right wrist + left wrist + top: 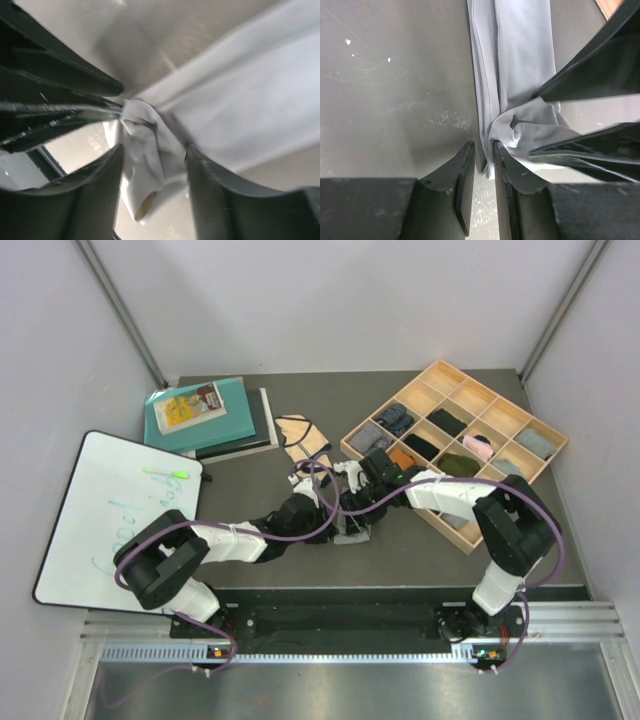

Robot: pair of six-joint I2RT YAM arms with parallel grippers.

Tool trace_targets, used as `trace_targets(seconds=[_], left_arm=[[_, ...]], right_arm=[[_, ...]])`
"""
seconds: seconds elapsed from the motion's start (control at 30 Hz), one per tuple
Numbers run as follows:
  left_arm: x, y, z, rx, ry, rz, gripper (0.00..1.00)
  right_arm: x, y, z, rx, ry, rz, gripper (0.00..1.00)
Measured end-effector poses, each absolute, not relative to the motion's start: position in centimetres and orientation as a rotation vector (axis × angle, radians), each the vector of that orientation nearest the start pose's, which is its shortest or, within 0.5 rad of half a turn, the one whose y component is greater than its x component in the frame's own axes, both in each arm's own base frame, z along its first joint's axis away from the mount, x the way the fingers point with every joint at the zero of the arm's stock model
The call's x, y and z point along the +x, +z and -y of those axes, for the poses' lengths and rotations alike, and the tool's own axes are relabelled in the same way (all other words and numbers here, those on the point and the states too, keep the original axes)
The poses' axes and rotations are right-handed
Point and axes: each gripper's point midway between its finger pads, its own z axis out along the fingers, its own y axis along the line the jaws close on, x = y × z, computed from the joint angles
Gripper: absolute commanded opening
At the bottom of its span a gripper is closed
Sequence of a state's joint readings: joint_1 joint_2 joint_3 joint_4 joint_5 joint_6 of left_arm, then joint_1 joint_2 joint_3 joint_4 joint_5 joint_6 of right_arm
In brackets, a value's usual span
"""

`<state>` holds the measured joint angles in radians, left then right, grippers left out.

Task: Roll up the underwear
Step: Roll the underwear to the center of the board.

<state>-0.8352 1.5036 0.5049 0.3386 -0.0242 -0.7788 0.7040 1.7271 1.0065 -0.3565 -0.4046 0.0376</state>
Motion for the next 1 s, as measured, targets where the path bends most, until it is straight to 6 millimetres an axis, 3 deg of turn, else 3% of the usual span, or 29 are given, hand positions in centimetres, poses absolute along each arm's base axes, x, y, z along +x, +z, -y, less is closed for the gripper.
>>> trace_targets(seconds=[0.2, 0.43, 0.73, 1.0], left_arm=[[22.6, 2.8, 28.9, 0.044, -0.83, -2.364, 0.27], [22.5, 2.8, 29.0, 0.046, -0.837, -2.367, 0.27], [22.3, 2.7, 28.9, 0.034, -0.838, -2.376, 0.27], [22.3, 2.7, 28.9, 0.035, -0.84, -2.376, 0.29]], right_arm=[[23.4, 5.4, -26.4, -0.872, 0.688, -2.511, 0.72], [22.4, 7.1, -24.7, -0.656, 0.668, -2.515, 0.72], [20.2, 3.8, -23.8, -0.427, 0.719, -2.62, 0.66], [20.8, 3.0, -24.1, -0.359, 0.715, -2.627, 0.47]])
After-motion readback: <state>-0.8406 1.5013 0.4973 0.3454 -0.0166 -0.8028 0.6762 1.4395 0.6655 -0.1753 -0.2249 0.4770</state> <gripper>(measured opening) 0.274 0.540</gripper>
